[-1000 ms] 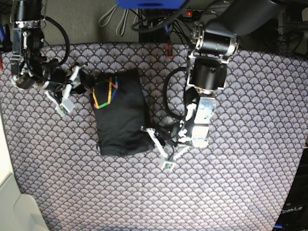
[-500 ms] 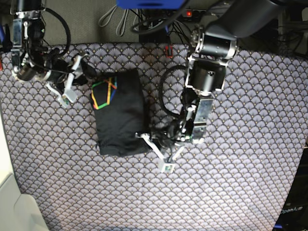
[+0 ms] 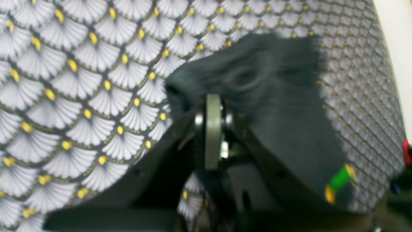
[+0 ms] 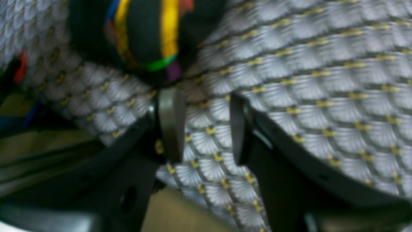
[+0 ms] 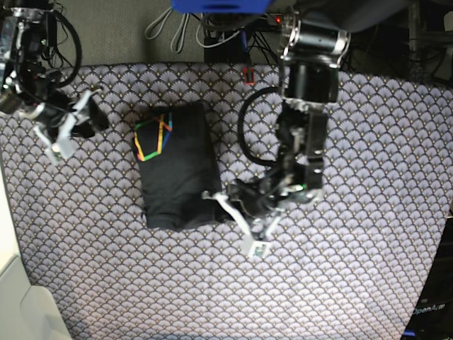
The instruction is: Fold the T-shirt properly
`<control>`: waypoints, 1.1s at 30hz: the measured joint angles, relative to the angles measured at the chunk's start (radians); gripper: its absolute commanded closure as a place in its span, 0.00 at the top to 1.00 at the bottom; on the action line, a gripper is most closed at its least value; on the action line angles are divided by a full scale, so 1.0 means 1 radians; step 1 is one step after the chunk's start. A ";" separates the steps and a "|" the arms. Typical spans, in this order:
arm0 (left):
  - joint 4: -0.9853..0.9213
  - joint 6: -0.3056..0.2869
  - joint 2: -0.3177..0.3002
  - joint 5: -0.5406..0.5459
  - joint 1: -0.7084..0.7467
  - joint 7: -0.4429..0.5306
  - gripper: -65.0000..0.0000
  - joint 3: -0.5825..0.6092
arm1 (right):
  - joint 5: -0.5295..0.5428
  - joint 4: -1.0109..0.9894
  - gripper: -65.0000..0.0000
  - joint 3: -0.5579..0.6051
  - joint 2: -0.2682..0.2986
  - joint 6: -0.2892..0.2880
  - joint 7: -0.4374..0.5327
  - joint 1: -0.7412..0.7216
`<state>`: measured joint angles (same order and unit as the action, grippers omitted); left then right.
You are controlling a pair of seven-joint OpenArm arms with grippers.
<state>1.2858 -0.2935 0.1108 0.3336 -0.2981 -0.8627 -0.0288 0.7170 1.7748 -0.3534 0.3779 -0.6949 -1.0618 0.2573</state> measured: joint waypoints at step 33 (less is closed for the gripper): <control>0.717 -0.001 -0.125 -0.018 1.101 -0.050 0.01 -0.339 | -0.004 0.138 0.00 -0.357 0.066 0.000 -0.003 0.455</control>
<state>2.0029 -0.2943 -0.0139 0.3153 0.8028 -0.9127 -0.3676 0.7128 1.9129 -0.7109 0.4435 -0.6945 -1.0653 0.7120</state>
